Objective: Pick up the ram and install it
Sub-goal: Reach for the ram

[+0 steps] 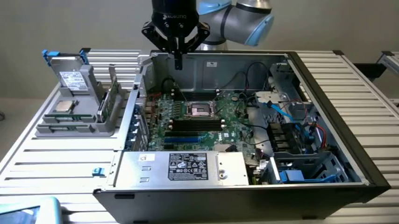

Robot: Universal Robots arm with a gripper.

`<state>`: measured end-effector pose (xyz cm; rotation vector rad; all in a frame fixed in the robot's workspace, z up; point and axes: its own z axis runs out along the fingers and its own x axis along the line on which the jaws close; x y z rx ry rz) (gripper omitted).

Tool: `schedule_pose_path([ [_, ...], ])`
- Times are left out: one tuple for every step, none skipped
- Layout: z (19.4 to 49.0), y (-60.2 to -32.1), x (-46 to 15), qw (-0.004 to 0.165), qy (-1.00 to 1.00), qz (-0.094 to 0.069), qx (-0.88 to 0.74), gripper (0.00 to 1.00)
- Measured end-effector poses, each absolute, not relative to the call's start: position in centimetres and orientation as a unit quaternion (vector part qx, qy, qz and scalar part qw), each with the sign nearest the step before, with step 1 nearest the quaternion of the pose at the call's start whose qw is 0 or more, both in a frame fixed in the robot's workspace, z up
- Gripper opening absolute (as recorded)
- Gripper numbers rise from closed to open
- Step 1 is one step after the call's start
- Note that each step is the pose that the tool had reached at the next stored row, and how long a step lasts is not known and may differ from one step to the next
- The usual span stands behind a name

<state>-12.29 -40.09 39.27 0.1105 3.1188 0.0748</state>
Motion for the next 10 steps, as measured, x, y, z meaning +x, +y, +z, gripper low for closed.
schedule_pose_path([
  [39.3,-40.1,-12.5,0.009,0.999,0.024,0.035,0.11],
  [39.3,-40.1,-12.9,0.007,0.999,0.024,0.035,0.11],
  [39.3,-40.1,-13.3,0.005,0.999,0.024,0.036,0.11],
  [39.3,-40.1,-13.7,0.003,0.999,0.024,0.036,0.11],
  [39.3,-40.1,-14.1,0.001,0.999,0.024,0.036,0.11],
  [39.3,-40.1,-14.6,0.0,0.999,0.024,0.036,0.11],
  [39.2,-40.1,-15.0,0.0,0.999,0.024,0.036,0.11],
  [39.2,-40.1,-15.5,-0.001,0.999,0.024,0.036,0.11],
  [39.2,-40.1,-15.9,-0.001,0.999,0.024,0.036,0.11],
  [39.2,-40.1,-16.4,-0.001,0.999,0.024,0.036,0.11],
])
